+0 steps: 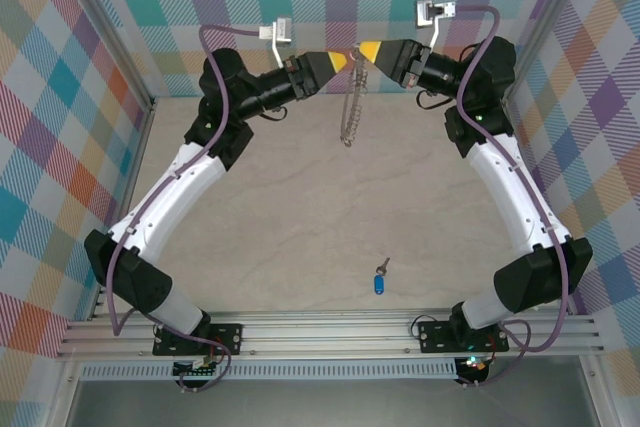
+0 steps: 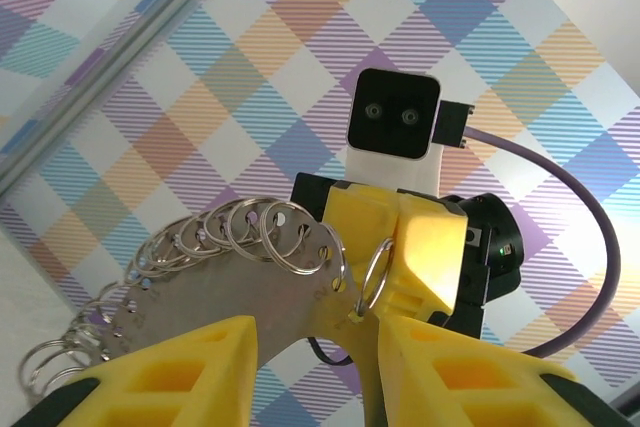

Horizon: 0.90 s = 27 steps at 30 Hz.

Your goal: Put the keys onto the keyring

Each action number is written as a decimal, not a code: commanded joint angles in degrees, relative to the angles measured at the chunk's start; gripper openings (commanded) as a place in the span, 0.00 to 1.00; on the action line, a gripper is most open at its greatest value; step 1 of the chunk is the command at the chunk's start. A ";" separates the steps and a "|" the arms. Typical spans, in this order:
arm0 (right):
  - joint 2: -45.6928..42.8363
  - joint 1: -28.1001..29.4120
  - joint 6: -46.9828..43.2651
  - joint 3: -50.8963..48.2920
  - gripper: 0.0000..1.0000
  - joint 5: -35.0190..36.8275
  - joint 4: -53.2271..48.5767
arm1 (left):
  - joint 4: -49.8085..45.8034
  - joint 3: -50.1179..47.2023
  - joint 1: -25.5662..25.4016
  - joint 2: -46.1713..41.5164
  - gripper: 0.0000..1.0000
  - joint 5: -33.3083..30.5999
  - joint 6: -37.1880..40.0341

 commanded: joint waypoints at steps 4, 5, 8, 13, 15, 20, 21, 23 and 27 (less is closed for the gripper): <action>-0.21 0.36 2.05 1.70 0.00 1.10 5.57 | 4.26 3.58 -0.96 1.45 0.37 0.78 -1.22; -0.30 0.33 2.13 1.57 0.00 1.14 5.59 | 4.47 3.68 -0.96 1.52 0.37 0.80 -1.33; -0.40 0.31 2.13 1.30 0.00 1.06 5.37 | 4.86 3.77 -1.05 1.61 0.36 0.46 -1.36; -0.39 0.35 2.31 0.79 0.00 1.12 5.48 | 5.55 3.67 -1.05 1.35 0.37 -0.14 -1.40; -0.33 0.33 2.39 0.61 0.00 1.15 5.57 | 5.88 3.72 -1.05 1.27 0.37 -0.33 -1.48; 0.12 0.38 3.30 0.59 0.00 1.20 6.30 | 6.44 4.28 -1.09 1.58 0.37 -0.27 -1.84; 0.14 0.40 3.34 0.59 0.00 1.16 6.37 | 6.46 4.40 -1.13 1.69 0.37 -0.31 -1.82; 0.23 0.41 3.45 0.68 0.00 1.15 6.37 | 6.63 4.69 -1.12 1.89 0.37 -0.16 -1.98; 0.39 0.54 3.63 0.60 0.00 0.95 6.35 | 6.87 5.09 -1.31 2.40 0.37 -0.08 -2.09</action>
